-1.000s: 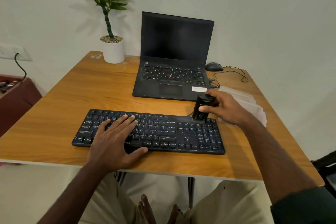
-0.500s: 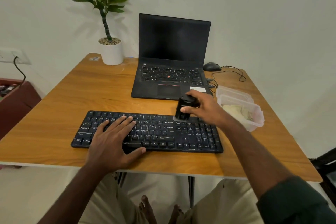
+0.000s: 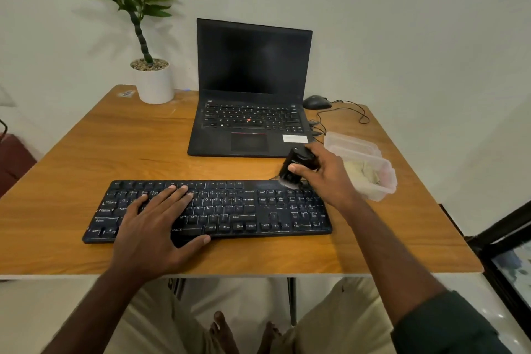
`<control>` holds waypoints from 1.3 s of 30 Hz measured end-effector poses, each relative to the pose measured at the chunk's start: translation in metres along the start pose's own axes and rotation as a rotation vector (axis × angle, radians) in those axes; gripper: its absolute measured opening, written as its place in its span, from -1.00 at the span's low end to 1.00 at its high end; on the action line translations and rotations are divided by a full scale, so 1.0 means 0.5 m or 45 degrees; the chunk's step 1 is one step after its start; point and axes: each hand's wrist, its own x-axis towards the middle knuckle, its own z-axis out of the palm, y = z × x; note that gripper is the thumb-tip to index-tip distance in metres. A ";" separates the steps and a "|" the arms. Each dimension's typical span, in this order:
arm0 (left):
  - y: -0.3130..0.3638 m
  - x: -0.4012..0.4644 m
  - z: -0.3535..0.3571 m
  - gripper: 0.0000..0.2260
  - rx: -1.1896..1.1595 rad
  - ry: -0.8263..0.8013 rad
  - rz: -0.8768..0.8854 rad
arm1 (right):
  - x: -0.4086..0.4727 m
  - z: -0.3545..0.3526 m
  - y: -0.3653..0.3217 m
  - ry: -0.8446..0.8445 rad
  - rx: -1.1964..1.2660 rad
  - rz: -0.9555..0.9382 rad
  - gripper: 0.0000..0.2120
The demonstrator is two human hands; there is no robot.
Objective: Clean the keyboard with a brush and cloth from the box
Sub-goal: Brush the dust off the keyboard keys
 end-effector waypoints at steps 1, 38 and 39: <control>-0.003 0.000 -0.002 -0.14 0.004 0.003 -0.014 | 0.005 0.007 -0.004 0.014 -0.029 -0.026 -0.69; -0.014 0.007 -0.005 -0.18 0.031 -0.014 -0.076 | 0.077 -0.059 -0.008 -0.076 -0.244 0.044 -0.64; -0.014 0.007 -0.004 -0.18 0.029 -0.013 -0.074 | 0.079 -0.070 -0.001 -0.030 -0.250 0.043 -0.64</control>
